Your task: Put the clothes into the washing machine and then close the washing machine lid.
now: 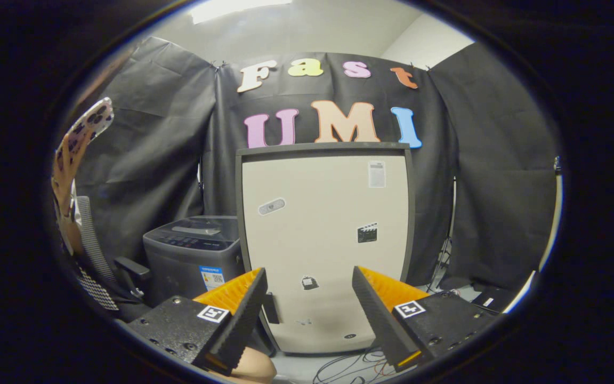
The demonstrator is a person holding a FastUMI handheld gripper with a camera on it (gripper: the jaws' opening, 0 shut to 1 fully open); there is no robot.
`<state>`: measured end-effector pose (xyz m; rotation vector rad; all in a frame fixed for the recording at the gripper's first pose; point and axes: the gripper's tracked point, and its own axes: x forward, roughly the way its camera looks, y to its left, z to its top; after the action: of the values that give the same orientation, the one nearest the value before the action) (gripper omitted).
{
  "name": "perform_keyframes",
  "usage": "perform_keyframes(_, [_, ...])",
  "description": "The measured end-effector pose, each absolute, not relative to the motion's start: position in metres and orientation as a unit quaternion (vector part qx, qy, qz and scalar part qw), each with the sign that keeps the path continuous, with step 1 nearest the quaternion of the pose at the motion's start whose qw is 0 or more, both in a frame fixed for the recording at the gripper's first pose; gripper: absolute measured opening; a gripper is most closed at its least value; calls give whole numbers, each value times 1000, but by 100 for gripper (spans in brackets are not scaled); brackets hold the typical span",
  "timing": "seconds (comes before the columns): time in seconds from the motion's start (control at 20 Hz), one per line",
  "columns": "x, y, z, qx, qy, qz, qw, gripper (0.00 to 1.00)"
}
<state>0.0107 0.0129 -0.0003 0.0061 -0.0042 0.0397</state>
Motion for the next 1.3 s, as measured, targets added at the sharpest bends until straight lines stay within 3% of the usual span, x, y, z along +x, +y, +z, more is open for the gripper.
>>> perform_keyframes(1.3, [11, 11, 0, 4, -2, 15, 1000, 97])
